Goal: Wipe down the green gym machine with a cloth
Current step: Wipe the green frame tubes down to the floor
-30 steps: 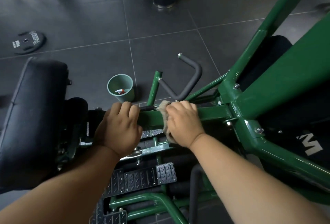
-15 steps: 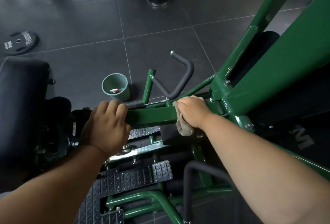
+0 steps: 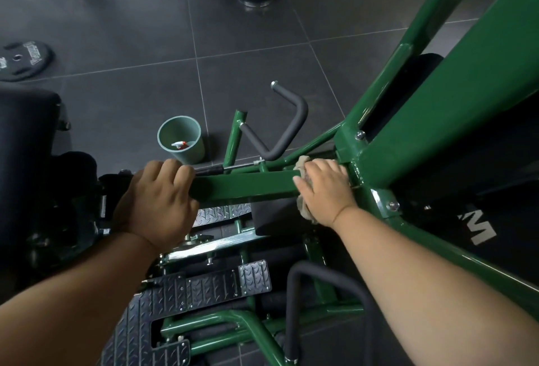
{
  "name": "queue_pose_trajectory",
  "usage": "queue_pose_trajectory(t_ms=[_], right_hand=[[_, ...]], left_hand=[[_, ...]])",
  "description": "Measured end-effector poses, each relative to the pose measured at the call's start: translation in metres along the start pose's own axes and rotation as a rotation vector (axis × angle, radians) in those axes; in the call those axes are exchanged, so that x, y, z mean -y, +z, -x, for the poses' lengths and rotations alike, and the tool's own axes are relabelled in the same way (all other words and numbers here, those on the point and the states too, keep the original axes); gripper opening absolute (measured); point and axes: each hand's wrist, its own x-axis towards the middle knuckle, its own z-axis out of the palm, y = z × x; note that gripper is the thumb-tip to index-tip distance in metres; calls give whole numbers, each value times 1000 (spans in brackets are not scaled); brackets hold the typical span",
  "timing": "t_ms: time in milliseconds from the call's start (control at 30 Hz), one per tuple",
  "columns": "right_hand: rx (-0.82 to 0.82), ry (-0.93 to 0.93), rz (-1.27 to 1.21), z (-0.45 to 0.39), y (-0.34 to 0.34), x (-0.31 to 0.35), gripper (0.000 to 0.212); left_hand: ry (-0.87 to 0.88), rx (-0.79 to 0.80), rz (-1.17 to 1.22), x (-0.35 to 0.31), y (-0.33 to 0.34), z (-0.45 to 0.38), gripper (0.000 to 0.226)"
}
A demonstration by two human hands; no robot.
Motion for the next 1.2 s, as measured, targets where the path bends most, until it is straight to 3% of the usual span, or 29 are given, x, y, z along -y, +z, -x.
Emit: queue_pose_trajectory(t_ms=[167,333,467,767,967,1067,1133,1200], right_hand=[[-14,18,165,4,-4,-45,46],[18,121,142,0,-8,-22,26],[134,-73,203,-1,-33,-19,42],[230,-212,1066,0,-111,-29,35],[21,-10,1063,-10,-187,-11,32],[36,36,1055,5,-192,1,40],[167,4,1107,25,-179,3,68],[266,-32,1156,43,-174,3,80]], left_hand=[[7,-27,12,-1,0,0,37],[1,-21,-6,-1,1,1,40],[-4,-25,-30,-3,1,1,42],[10,-34,-13,-5,-2,2,37],[68,-95,-14,-1,-4,1,31],[101,-123,9,0,-5,3,31],[130,-175,0,0,-5,5,30],[149,-216,-7,0,-6,5,28]])
